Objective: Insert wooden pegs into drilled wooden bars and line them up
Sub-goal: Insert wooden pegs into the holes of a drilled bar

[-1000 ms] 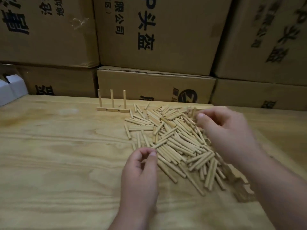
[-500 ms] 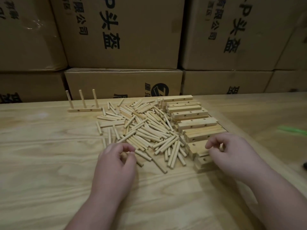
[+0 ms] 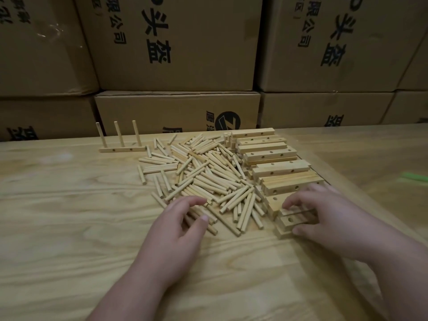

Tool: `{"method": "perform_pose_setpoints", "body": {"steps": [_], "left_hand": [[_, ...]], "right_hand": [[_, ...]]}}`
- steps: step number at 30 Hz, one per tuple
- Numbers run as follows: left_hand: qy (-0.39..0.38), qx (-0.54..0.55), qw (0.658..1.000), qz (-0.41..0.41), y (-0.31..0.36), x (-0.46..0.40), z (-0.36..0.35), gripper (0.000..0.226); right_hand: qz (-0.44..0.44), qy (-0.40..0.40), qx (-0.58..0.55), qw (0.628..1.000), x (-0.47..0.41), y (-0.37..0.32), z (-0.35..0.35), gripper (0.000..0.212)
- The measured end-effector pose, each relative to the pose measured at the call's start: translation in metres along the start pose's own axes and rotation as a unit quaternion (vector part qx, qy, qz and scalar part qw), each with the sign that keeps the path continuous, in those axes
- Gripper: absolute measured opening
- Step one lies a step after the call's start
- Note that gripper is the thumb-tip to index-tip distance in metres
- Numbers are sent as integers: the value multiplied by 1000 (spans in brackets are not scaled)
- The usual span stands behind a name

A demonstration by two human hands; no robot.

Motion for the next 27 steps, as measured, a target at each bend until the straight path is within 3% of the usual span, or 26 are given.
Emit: {"method": "perform_pose_setpoints", "body": {"steps": [5, 11, 14, 16, 20, 24, 27], "left_hand": [[-3, 4, 1000, -6, 0, 0, -2, 21], [13, 19, 998, -50, 7, 3, 1, 15], [22, 19, 994, -105, 16, 6, -1, 20], [23, 19, 990, -137, 23, 8, -3, 20], [0, 95, 984, -149, 25, 12, -8, 27], [-55, 250, 963, -83, 20, 15, -19, 38], [-60, 292, 954, -40, 16, 14, -23, 43]], "right_hand": [[36, -6, -1, 999, 2, -13, -1, 27], [20, 12, 31, 999, 5, -22, 3, 15], [48, 80, 29, 995, 9, -33, 17, 18], [70, 146, -31, 986, 16, -46, 32, 18], [117, 264, -276, 917, 30, -70, 47, 20], [103, 245, -552, 791, 21, -85, 21, 16], [85, 210, -605, 764, 9, -102, -2, 19]]}}
Point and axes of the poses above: each hand's wrist, its own x-axis away from the middle knuckle, its own z-axis out of the back of the hand, y = z × x, the point moved 6 cm from there along -x, towards the middle knuckle, and after that the axes turned 10 degrees about x, right-handed, at the moved point
